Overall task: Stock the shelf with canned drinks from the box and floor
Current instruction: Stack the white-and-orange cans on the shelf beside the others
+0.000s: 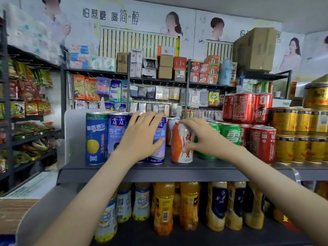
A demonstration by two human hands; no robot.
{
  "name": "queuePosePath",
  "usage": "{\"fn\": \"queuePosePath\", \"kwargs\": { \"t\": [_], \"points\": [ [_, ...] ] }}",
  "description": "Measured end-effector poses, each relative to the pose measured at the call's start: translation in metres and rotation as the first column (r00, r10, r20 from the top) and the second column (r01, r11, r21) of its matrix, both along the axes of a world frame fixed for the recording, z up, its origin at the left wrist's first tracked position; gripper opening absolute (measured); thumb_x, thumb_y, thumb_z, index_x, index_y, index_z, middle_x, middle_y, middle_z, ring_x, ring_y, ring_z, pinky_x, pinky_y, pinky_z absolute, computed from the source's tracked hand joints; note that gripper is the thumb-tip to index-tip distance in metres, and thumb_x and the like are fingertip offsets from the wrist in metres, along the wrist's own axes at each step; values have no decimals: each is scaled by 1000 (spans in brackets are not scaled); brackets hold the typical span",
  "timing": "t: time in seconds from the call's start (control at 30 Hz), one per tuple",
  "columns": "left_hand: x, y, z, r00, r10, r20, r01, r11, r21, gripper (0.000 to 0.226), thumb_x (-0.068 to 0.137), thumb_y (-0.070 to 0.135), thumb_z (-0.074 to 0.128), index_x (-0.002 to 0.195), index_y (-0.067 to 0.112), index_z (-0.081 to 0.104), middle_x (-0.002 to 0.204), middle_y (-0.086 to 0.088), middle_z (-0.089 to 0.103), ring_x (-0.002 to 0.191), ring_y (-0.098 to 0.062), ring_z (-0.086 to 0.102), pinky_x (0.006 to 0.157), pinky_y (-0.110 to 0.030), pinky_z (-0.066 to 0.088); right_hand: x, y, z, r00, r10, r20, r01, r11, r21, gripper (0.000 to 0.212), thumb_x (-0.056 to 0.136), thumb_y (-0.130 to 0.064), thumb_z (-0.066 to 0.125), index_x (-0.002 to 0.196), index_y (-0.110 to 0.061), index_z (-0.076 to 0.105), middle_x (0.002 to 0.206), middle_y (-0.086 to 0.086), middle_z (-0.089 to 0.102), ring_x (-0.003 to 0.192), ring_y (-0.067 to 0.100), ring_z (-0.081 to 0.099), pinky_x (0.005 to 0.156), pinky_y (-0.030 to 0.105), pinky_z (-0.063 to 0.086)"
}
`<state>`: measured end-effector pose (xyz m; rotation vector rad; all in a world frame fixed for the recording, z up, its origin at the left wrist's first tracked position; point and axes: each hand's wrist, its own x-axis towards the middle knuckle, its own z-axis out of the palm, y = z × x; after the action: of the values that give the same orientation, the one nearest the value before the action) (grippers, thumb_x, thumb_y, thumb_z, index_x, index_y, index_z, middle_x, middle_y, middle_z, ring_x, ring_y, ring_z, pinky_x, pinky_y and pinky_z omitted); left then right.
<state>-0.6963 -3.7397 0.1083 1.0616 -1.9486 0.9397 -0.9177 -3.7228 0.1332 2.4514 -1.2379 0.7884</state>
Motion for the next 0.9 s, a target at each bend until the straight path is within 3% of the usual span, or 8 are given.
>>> {"fn": "queuePosePath", "kwargs": {
  "t": [0.1, 0.4, 0.63, 0.9],
  "points": [
    [1, -3, -1, 1000, -15, 2, 15, 999, -46, 70, 76, 38, 70, 135, 8, 46, 127, -9, 56, 116, -28, 53, 108, -48, 27, -1, -7, -18, 997, 31, 72, -29, 999, -32, 94, 68, -27, 83, 144, -14, 29, 140, 3, 37, 130, 17, 27, 101, 16, 17],
    [5, -10, -2, 998, -68, 0, 68, 994, -89, 69, 76, 40, 69, 133, 9, 46, 125, -9, 57, 115, -28, 54, 107, -46, 30, 14, -51, -21, 986, -38, 161, 25, 997, 79, 91, 72, -12, 78, 144, -13, 24, 145, 4, 29, 136, 15, 20, 103, 16, 14],
    [6, -14, -3, 996, -83, -11, 82, 995, -61, 66, 79, 47, 54, 133, 11, 46, 127, -7, 55, 118, -25, 51, 108, -43, 26, 21, -79, -21, 981, -56, 184, 37, 994, 105, 86, 70, -5, 76, 141, -9, 28, 140, 8, 33, 133, 18, 26, 102, 15, 17],
    [7, -18, -4, 997, -81, -15, 79, 993, -89, 67, 78, 48, 53, 134, 12, 46, 126, -5, 55, 116, -24, 52, 107, -38, 21, 36, -98, -26, 969, -101, 225, 88, 994, 67, 89, 64, -2, 77, 139, -5, 30, 137, 11, 36, 130, 23, 30, 110, 33, 27]
  ]
}}
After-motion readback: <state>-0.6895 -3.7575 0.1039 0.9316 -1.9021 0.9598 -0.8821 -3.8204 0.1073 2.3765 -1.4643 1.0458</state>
